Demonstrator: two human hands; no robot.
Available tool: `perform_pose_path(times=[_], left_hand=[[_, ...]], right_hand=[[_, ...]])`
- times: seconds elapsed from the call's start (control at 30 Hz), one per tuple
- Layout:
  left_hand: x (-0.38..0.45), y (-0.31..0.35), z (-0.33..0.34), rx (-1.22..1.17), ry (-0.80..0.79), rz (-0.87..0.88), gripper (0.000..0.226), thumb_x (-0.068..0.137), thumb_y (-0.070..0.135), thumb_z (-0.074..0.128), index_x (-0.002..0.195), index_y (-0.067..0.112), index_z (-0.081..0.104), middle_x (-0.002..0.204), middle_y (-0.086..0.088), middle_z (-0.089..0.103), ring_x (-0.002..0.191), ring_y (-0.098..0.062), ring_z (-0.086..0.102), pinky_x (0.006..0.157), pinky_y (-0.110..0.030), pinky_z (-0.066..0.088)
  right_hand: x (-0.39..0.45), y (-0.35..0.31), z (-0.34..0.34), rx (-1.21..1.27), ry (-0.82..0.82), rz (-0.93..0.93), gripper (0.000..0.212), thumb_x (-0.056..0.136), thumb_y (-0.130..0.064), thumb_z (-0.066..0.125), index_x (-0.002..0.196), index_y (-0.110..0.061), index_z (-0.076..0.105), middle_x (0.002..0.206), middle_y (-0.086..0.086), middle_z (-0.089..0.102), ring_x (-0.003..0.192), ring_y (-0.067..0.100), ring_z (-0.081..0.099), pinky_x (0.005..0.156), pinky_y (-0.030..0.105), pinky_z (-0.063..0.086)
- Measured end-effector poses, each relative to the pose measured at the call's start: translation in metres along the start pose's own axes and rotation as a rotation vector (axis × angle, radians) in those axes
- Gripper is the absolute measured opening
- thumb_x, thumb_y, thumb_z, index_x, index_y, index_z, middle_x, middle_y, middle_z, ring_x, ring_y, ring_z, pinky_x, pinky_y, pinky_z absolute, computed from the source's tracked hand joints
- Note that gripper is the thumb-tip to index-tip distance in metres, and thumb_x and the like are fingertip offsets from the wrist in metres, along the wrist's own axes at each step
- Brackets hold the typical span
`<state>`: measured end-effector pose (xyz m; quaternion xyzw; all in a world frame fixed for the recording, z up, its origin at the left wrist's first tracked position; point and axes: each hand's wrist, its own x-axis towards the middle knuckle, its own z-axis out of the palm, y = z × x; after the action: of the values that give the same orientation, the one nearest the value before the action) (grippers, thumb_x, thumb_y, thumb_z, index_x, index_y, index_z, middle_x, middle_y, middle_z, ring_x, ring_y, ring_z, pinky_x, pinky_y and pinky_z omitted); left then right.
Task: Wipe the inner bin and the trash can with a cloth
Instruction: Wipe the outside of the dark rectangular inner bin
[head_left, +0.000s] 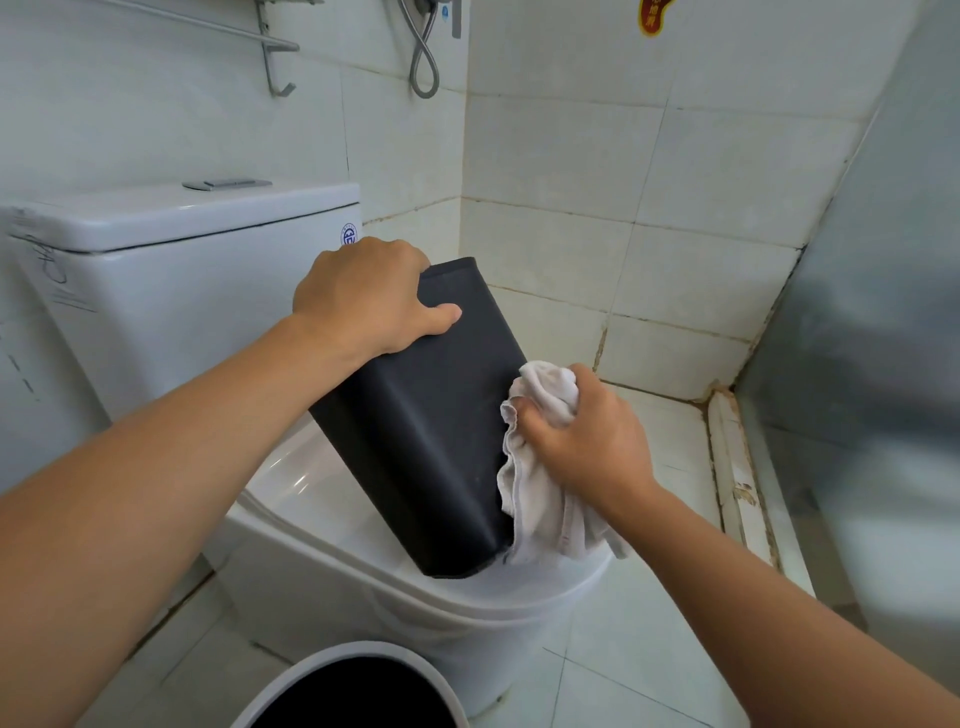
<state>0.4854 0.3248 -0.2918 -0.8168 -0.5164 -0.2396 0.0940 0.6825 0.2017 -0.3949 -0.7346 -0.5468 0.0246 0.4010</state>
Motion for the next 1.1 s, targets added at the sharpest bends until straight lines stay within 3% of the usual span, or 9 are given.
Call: perform_pose_path(times=[0.1,0.23,0.5,0.57,0.67,0.77,0.87,1.0,1.1], left_hand=[[0.002,0.003,0.001,-0.006,-0.001,0.006,0.044,0.081,0.07,0.064,0.09,0.026,0.068,0.081,0.0,0.063,0.08,-0.031,0.061,0.072,-0.038,0.046],[0.003,0.002,0.001,-0.035,-0.001,0.033,0.043,0.081,0.071,0.064,0.092,0.029,0.069,0.081,0.001,0.063,0.083,-0.031,0.062,0.07,-0.037,0.046],[0.003,0.006,-0.001,-0.053,0.01,0.05,0.048,0.081,0.068,0.066,0.076,0.02,0.061,0.07,0.0,0.056,0.08,-0.03,0.059,0.066,-0.035,0.04],[0.003,0.009,-0.001,-0.046,0.015,0.041,0.047,0.081,0.067,0.067,0.077,0.02,0.062,0.073,-0.001,0.057,0.079,-0.03,0.059,0.065,-0.035,0.039],[0.005,0.011,-0.001,-0.034,0.02,0.039,0.045,0.08,0.069,0.066,0.08,0.023,0.065,0.076,0.0,0.059,0.079,-0.03,0.058,0.065,-0.035,0.041],[0.005,0.009,-0.001,-0.041,0.009,0.048,0.047,0.081,0.07,0.066,0.08,0.023,0.064,0.073,0.0,0.057,0.08,-0.029,0.058,0.062,-0.033,0.038],[0.005,0.008,-0.004,-0.058,-0.001,0.062,0.047,0.082,0.07,0.066,0.081,0.023,0.065,0.072,0.001,0.056,0.074,-0.025,0.055,0.063,-0.033,0.036],[0.004,0.013,-0.005,-0.067,0.014,0.055,0.046,0.083,0.067,0.067,0.08,0.021,0.063,0.072,0.001,0.055,0.063,-0.011,0.043,0.064,-0.034,0.031],[0.004,0.014,-0.005,-0.068,0.013,0.033,0.045,0.083,0.066,0.066,0.08,0.022,0.063,0.073,0.001,0.055,0.063,-0.011,0.042,0.064,-0.034,0.032]], right_hand=[[-0.022,0.0,-0.006,-0.045,-0.061,-0.18,0.038,0.082,-0.06,0.07,0.09,-0.029,0.05,0.077,-0.01,0.061,0.07,0.012,0.059,0.064,0.034,0.05],[-0.052,-0.003,-0.002,-0.042,-0.172,-0.442,0.038,0.078,-0.064,0.069,0.094,-0.034,0.053,0.08,-0.016,0.059,0.073,0.007,0.057,0.06,0.019,0.043],[0.0,0.017,-0.007,0.053,0.023,0.027,0.04,0.082,-0.063,0.071,0.089,-0.028,0.053,0.075,-0.009,0.065,0.07,0.013,0.063,0.068,0.041,0.056],[-0.01,0.014,-0.007,-0.03,0.005,-0.037,0.042,0.081,-0.064,0.068,0.09,-0.027,0.052,0.076,-0.009,0.063,0.07,0.016,0.061,0.065,0.038,0.053],[-0.044,0.002,-0.003,-0.089,-0.077,-0.309,0.044,0.076,-0.069,0.062,0.093,-0.03,0.05,0.08,-0.012,0.057,0.069,0.015,0.055,0.062,0.033,0.045],[-0.063,-0.006,0.002,-0.068,-0.155,-0.472,0.039,0.078,-0.066,0.065,0.097,-0.035,0.053,0.085,-0.014,0.058,0.071,0.012,0.058,0.06,0.03,0.05],[-0.042,-0.004,0.002,-0.084,-0.074,-0.409,0.04,0.078,-0.065,0.067,0.098,-0.033,0.054,0.083,-0.012,0.06,0.07,0.012,0.057,0.061,0.032,0.049],[-0.003,0.006,-0.002,-0.012,0.041,-0.106,0.042,0.083,-0.061,0.069,0.089,-0.025,0.048,0.075,-0.007,0.06,0.07,0.016,0.059,0.064,0.039,0.051],[-0.011,0.006,-0.003,-0.046,0.042,-0.131,0.042,0.083,-0.063,0.065,0.09,-0.026,0.048,0.076,-0.008,0.059,0.069,0.015,0.058,0.063,0.039,0.051]])
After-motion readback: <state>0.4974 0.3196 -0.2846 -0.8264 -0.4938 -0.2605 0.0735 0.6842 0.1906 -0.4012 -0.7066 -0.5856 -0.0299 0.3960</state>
